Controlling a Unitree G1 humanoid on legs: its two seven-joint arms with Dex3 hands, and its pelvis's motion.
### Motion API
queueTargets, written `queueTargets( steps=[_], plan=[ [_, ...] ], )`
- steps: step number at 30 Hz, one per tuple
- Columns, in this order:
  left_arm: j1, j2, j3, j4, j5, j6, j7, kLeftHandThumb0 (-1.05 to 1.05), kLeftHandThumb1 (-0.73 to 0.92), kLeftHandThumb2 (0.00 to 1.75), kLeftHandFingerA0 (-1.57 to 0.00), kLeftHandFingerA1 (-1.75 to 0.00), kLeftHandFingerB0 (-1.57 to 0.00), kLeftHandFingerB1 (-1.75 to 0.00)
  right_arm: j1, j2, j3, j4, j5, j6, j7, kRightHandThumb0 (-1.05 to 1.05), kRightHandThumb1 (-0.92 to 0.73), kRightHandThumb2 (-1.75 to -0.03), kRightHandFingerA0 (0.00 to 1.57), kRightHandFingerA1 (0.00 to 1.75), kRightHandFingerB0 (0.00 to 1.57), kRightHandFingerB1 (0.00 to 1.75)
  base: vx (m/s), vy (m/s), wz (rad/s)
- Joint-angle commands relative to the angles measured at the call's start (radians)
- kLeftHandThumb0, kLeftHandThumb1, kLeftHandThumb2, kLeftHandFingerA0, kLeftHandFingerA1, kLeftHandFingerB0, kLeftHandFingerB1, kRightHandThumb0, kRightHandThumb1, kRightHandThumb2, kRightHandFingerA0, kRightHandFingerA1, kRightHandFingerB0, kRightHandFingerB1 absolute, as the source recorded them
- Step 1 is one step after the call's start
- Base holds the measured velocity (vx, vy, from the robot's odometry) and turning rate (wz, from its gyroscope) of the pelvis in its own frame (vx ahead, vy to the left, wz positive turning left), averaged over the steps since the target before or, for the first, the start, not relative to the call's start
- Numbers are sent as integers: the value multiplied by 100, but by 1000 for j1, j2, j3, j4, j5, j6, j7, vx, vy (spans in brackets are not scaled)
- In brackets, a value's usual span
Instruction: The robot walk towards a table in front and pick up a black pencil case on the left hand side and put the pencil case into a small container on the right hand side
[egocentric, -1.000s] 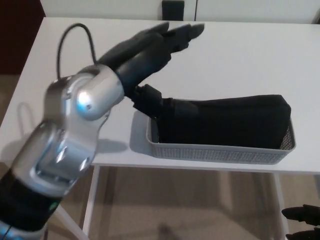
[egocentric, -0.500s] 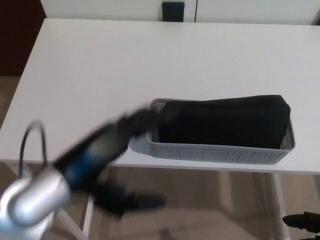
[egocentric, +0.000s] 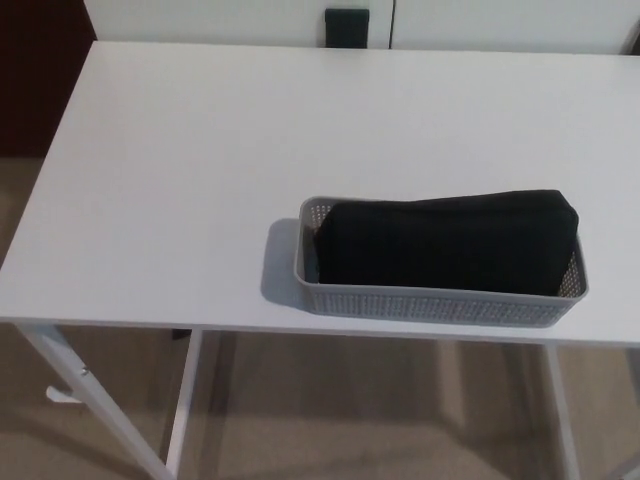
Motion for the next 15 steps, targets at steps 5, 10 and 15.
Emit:
queueTargets(
  steps=[5,10,15],
  plan=[
    [-276,-75,34,890,80,-329,486,-76,49,85,-5,-41,-10,-30,94,19,-25,12,15,-82,-61,-34,-69,-60,50,43,42,38,0,0,0],
    [-343,-40,88,1091,12,-343,460,-81,57,91,-8,-42,-5,-32,63,10,-31,23,17,-96,-57,-38,-70,-61,45,42,40,38,0,0,0],
    [-365,-27,137,1086,-44,-377,416,-80,54,94,-4,-42,-2,-24,46,11,-32,-2,14,-68,-60,-40,-70,-61,46,41,40,37,0,0,0]
  ],
)
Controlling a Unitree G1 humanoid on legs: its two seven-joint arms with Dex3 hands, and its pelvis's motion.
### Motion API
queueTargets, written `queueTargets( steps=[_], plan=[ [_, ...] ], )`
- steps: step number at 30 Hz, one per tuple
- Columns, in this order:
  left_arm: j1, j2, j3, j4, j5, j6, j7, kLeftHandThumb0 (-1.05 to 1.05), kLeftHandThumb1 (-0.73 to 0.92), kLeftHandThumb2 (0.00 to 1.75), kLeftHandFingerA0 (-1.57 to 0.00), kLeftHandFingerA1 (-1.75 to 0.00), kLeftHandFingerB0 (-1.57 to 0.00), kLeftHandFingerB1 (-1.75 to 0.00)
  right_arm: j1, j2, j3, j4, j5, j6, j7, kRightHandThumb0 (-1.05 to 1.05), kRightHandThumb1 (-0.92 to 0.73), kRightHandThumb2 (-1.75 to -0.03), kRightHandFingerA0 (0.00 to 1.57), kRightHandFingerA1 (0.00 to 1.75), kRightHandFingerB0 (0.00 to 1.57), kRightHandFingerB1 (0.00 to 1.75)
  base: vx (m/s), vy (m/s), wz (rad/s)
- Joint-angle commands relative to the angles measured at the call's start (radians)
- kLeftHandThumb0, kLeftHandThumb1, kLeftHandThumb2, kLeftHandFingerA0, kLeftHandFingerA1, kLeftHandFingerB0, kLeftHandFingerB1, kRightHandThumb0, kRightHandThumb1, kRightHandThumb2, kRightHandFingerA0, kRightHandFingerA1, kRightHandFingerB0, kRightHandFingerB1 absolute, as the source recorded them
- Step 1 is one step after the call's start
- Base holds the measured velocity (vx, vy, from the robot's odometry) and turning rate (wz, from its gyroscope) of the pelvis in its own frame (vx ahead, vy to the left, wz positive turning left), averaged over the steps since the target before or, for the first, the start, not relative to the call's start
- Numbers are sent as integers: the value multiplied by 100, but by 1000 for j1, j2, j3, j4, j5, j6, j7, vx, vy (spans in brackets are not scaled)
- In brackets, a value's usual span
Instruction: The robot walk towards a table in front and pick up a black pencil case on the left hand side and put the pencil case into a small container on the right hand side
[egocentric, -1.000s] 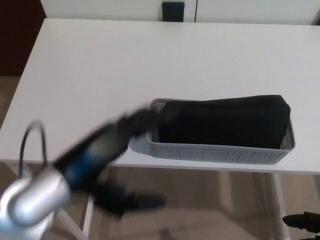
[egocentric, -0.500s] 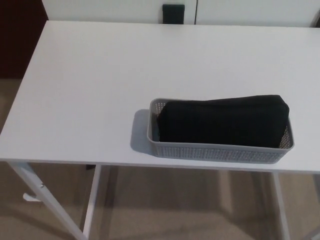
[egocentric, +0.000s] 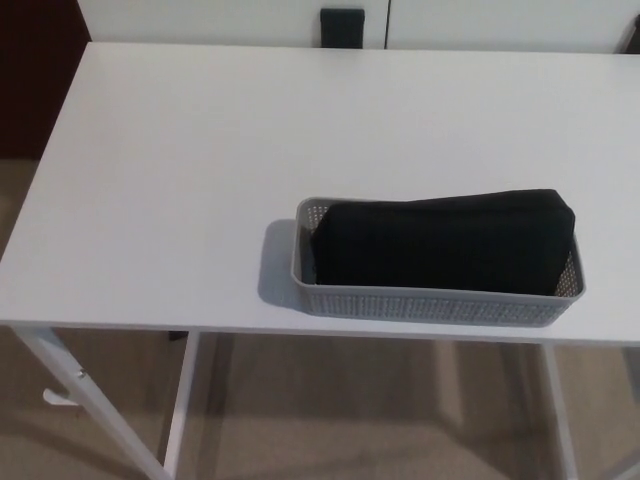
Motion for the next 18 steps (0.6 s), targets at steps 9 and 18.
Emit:
queueTargets(
  steps=[9,18],
  plan=[
    [-166,-19,134,426,-38,-388,252,-84,56,74,-9,-30,-10,-20,-8,-4,-40,-20,21,-35,-40,-40,-69,-60,46,41,41,37,0,0,0],
    [-222,-11,153,546,-39,-441,258,-78,56,69,-9,-29,-9,-19,-31,-5,-35,-10,-3,-31,-59,-37,-68,-60,50,42,41,37,0,0,0]
  ],
)
